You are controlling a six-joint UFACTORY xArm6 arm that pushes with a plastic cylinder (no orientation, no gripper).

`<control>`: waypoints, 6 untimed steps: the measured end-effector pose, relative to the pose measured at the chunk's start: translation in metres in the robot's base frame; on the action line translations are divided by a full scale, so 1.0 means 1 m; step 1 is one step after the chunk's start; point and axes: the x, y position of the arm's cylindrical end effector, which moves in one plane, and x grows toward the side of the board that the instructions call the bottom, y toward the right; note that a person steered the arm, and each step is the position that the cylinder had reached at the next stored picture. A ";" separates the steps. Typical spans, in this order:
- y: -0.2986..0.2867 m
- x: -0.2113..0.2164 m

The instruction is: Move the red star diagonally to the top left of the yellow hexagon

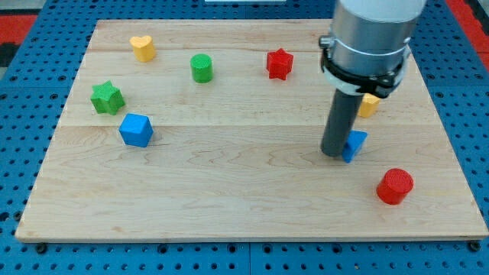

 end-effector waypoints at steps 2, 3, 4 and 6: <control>-0.006 -0.008; -0.039 -0.039; -0.104 -0.074; -0.110 -0.121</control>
